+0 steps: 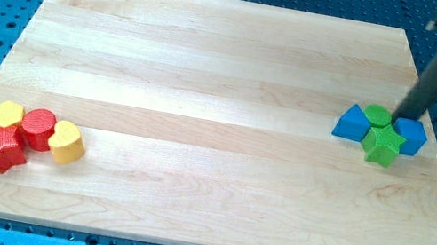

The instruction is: Separate green circle from the green star

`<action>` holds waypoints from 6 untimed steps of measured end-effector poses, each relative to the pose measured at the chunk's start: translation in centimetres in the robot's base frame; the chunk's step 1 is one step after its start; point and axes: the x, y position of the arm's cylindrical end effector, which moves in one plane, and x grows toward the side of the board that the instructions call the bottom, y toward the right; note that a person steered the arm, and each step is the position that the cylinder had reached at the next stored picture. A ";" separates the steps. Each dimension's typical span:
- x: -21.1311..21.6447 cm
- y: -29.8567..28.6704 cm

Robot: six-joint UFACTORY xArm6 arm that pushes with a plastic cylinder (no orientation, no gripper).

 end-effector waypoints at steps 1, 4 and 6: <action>1.7 -3.9; 1.4 -2.9; -1.8 0.0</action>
